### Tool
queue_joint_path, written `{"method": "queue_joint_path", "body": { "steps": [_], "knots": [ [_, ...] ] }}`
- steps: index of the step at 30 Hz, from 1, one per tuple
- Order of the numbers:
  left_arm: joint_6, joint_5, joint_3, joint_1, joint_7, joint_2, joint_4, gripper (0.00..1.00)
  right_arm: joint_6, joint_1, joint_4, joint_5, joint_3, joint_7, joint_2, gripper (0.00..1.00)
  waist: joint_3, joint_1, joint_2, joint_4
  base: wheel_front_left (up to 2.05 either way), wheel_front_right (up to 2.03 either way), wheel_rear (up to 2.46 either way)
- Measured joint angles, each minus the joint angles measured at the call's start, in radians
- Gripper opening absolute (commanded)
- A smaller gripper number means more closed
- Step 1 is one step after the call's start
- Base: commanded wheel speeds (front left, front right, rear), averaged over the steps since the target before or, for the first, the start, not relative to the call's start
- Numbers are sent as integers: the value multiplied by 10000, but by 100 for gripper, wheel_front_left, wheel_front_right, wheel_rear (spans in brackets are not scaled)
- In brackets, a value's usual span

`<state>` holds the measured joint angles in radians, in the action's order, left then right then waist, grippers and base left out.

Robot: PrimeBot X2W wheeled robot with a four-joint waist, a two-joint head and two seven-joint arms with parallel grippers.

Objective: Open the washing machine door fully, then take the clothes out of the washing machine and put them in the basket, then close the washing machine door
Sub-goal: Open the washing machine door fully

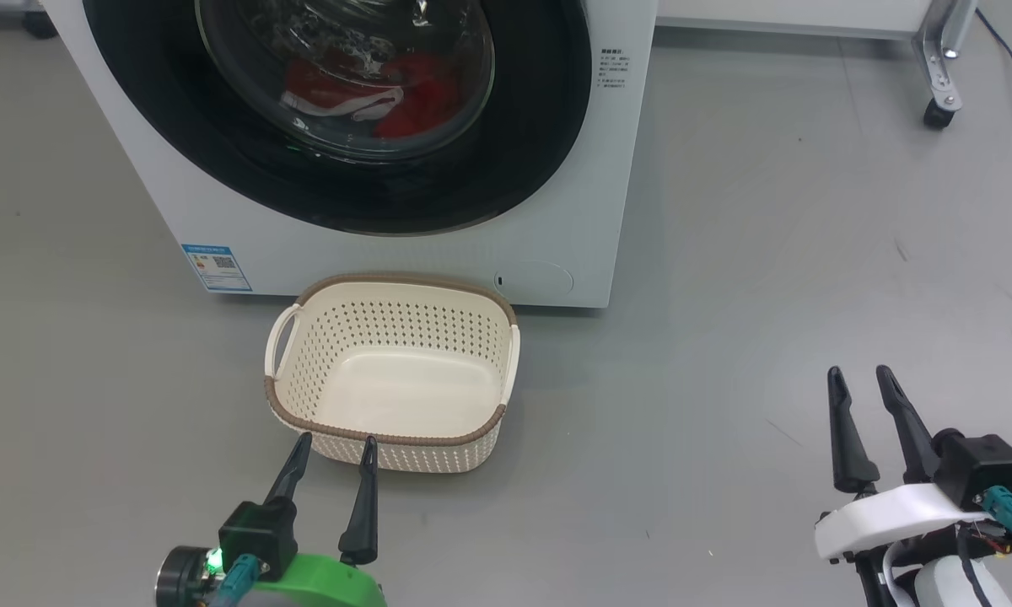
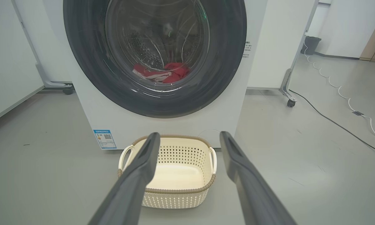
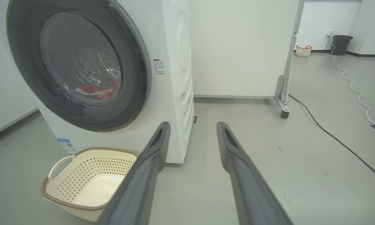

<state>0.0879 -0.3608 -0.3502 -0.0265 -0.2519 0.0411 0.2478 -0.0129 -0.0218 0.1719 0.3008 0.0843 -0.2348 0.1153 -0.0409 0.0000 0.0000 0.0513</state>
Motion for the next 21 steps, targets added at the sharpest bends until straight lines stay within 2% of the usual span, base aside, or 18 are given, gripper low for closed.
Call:
{"method": "queue_joint_path", "body": {
  "steps": [1,2,11,17,21],
  "knots": [
    [8,0,-17,-51,0,0,-13,100,-67,72,-58,81,-29,0,-2,5,-60,0,0,22,0,0,0],
    [8,0,-36,-104,0,2,-40,100,-121,156,-100,165,-54,-4,-4,0,-122,0,0,44,0,0,0],
    [54,-35,-407,-553,0,4,-357,100,-506,1264,-401,1066,-614,102,188,0,-877,0,0,279,0,0,0],
    [82,-188,-723,-1043,0,2,-617,100,-734,2387,-598,2372,-1304,644,301,0,-1512,0,0,506,0,0,0],
    [113,-263,-823,-1326,0,4,-731,100,-784,3312,-652,3632,-1871,1208,282,0,-1967,0,0,684,0,0,0]
  ]
}}
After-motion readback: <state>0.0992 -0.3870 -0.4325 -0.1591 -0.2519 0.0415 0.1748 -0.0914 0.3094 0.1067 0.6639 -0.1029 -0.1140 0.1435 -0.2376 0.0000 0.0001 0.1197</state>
